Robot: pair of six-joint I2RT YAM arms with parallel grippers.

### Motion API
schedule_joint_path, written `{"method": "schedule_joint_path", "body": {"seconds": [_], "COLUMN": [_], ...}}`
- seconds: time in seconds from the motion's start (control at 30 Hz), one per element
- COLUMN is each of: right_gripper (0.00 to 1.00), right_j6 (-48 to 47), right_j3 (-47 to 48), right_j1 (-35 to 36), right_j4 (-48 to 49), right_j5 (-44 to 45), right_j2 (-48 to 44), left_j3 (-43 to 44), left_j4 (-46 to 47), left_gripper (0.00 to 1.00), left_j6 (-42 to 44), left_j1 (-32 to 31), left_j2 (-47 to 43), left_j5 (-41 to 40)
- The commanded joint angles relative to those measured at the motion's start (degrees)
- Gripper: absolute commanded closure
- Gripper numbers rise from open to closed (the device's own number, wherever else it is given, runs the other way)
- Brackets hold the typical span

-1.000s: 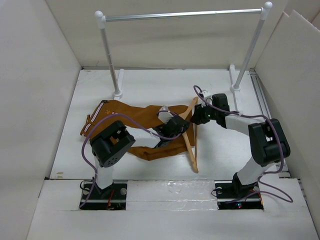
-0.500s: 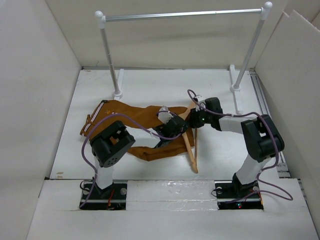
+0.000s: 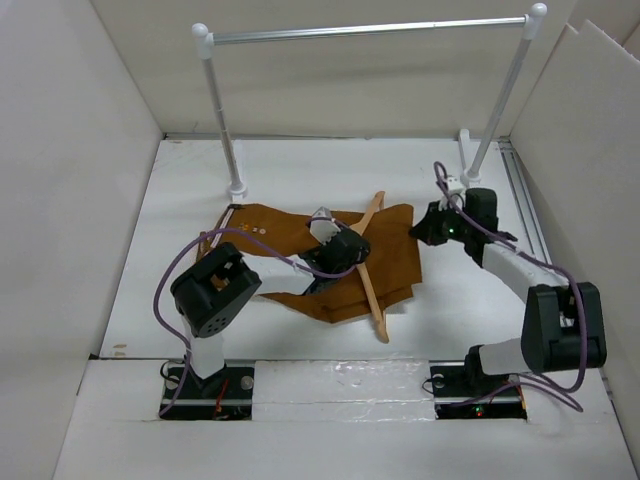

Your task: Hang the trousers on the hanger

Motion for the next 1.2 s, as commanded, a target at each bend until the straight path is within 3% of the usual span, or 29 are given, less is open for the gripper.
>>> {"method": "schedule_joint_path", "body": {"seconds": [0.0, 0.37, 0.67, 0.87, 1.0, 1.17], "right_gripper": [1.00, 1.00, 1.00, 1.00, 1.00, 1.00], "right_j6": [-4.09, -2.08, 1.61, -0.21, -2.07, -3.39], "right_j3": [2.06, 1.97, 7.15, 15.23, 17.27, 16.39], "right_j1": [-9.48, -19.08, -19.62, -16.11, -13.29, -15.30], "right_j4": [-8.20, -9.63, -3.03, -2.14, -6.02, -7.59], "right_j5": [-1.55, 2.32, 4.51, 2.83, 6.79, 7.67], "right_j2": [-5.85, -8.95, 0.18, 6.70, 7.68, 7.58], "left_j3": [-0.20, -4.16, -3.81, -2.24, -1.53, -2.23], "left_j4": [-8.16, -13.87, -14.41, -12.30, -14.85, -16.95], "left_gripper": [1.00, 1.00, 1.00, 1.00, 1.00, 1.00], "left_j6": [6.76, 16.77, 33.20, 42.79, 40.87, 39.81], "left_j1": [1.06, 3.97, 3.97, 1.07, 1.06, 3.44], "left_j2": [-3.87, -11.17, -12.84, -11.61, -11.08, -13.54], "left_j5": [-4.26, -6.82, -6.73, 1.09, -1.53, -3.82]}}
